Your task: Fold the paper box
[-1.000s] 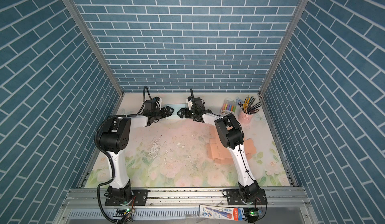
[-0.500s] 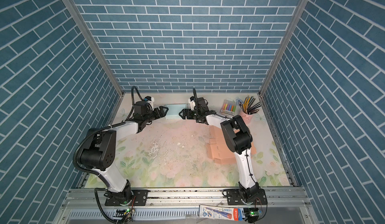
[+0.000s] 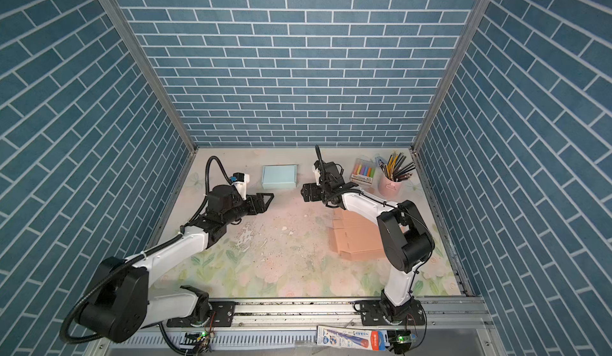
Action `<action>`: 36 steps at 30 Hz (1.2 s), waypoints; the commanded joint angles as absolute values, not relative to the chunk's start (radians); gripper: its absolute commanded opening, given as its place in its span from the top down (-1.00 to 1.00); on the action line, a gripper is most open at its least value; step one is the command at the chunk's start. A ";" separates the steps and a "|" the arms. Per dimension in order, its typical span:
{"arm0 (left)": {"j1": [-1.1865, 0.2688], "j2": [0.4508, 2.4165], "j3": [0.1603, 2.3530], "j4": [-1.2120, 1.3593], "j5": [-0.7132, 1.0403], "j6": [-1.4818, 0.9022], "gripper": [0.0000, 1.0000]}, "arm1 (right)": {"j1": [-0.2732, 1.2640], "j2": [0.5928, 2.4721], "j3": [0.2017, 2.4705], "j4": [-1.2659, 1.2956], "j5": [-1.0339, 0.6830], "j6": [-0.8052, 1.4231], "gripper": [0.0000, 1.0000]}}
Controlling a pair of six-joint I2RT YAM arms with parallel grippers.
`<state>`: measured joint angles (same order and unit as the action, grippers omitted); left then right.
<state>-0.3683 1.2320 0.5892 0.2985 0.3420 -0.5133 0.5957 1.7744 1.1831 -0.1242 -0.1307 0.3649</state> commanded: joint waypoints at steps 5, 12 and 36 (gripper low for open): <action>-0.443 1.077 0.487 0.226 0.293 -0.525 -0.77 | 0.599 1.811 1.236 -0.335 0.122 0.282 -0.58; -0.462 0.973 0.404 0.211 0.287 -0.543 -0.77 | 0.596 1.959 1.370 -0.418 0.239 0.244 -0.44; -0.465 1.007 0.467 0.194 0.290 -0.531 -0.77 | 0.527 2.083 1.476 -0.464 0.297 0.191 0.05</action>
